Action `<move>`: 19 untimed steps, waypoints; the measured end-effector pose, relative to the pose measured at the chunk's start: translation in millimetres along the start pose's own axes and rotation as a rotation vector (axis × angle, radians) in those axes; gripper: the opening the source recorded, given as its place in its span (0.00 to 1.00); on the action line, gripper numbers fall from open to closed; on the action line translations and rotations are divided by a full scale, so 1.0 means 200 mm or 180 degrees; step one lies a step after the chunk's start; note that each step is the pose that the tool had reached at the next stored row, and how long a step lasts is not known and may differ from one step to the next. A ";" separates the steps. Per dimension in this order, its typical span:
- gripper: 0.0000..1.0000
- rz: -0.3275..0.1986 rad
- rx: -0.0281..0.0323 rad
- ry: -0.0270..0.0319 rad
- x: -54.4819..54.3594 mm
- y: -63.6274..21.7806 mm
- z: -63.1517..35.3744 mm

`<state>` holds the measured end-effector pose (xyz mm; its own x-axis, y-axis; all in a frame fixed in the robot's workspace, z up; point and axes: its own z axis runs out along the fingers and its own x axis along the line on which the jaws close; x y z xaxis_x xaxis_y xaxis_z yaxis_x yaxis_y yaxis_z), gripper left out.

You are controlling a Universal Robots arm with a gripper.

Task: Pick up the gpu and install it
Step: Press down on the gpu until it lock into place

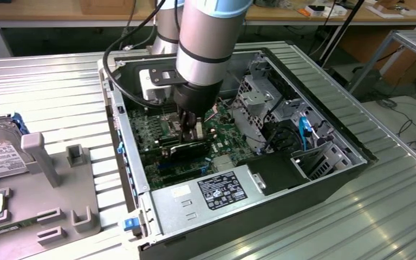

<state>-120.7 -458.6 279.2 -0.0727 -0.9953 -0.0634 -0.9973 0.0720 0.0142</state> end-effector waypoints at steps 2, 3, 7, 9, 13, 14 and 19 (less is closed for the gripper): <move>0.11 0.0000 0.0001 0.0000 0.02 -0.002 0.004; 0.11 0.0000 0.0004 0.0000 0.02 -0.002 0.006; 0.11 -0.0001 0.0005 0.0000 0.03 -0.003 0.007; 0.11 -0.0001 0.0005 0.0000 0.04 -0.006 0.006; 0.11 0.0000 0.0005 0.0000 0.05 -0.008 0.007; 0.11 0.0000 0.0005 0.0000 0.05 -0.008 0.007; 0.11 0.0000 0.0005 0.0000 0.05 -0.008 0.014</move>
<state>-119.8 -468.2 275.7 -0.0726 -0.9954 -0.0632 -0.9973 0.0720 0.0127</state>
